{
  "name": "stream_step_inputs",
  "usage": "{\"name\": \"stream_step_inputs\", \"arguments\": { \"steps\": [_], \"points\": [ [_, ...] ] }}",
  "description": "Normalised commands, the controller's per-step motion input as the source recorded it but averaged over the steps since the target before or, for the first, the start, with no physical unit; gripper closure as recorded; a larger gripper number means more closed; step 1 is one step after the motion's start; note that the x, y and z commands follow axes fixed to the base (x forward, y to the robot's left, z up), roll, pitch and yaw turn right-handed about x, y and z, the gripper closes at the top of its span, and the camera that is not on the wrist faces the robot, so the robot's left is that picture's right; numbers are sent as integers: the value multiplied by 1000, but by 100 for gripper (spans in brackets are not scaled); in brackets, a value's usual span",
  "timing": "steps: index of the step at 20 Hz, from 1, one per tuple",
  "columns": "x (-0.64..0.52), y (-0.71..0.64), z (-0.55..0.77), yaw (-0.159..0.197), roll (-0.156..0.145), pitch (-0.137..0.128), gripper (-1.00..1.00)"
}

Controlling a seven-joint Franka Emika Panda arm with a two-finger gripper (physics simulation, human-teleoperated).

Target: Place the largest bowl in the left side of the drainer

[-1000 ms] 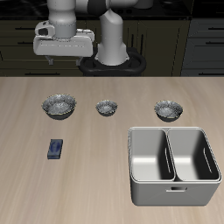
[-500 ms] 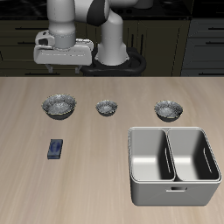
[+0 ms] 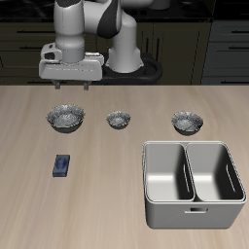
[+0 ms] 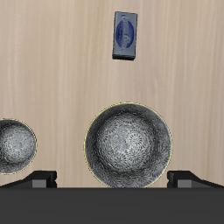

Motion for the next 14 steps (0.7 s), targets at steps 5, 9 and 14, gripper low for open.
{"name": "stream_step_inputs", "arguments": {
  "steps": [5, 9, 14],
  "points": [
    [18, 41, -338, -12, 9, 46, -100],
    [-11, 2, -266, -1, -7, 26, -100],
    [-19, 6, -155, 17, -13, 18, -100]
  ]
}}
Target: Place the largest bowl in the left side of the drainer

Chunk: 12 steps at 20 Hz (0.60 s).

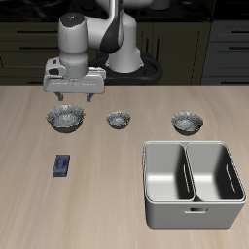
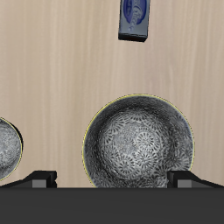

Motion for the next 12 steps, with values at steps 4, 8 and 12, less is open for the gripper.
{"name": "stream_step_inputs", "arguments": {
  "steps": [4, 8, 12],
  "points": [
    [-39, -46, -184, -18, -9, 18, -100],
    [-7, -15, -219, -13, -1, 28, -100],
    [-51, 18, -146, -4, 6, 12, -100]
  ]
}}
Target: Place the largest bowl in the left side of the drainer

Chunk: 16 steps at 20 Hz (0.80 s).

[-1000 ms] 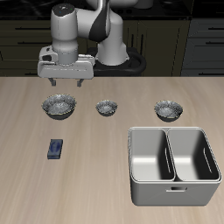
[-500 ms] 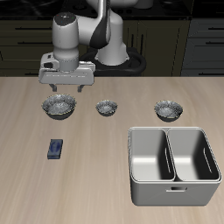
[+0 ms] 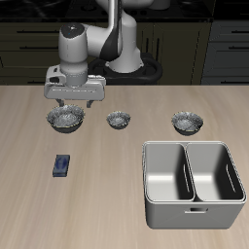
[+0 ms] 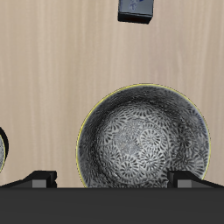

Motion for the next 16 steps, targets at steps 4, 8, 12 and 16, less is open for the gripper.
{"name": "stream_step_inputs", "arguments": {
  "steps": [4, 8, 12, 16],
  "points": [
    [21, 62, -86, -1, 9, 5, -100],
    [19, 100, -224, 18, 20, 32, -100],
    [6, 4, -152, -7, 0, 33, -100],
    [10, 2, -133, 4, -2, 24, -100]
  ]
}}
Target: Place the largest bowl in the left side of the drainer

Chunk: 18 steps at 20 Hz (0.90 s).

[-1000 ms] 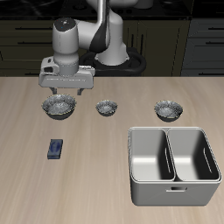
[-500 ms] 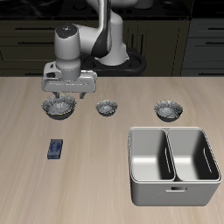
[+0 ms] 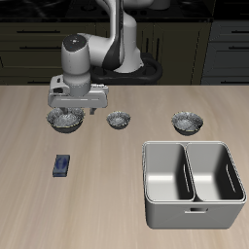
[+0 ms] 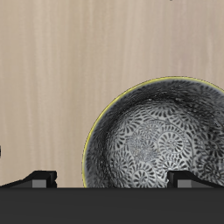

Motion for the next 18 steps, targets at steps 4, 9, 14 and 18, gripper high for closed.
{"name": "stream_step_inputs", "arguments": {
  "steps": [4, 9, 14, 18],
  "points": [
    [-32, 73, -171, 10, 5, 30, -100],
    [15, 3, -185, -1, -3, 33, -100],
    [33, 3, -249, 10, 0, 41, 100],
    [-17, 3, 27, -7, 6, -15, 100]
  ]
}}
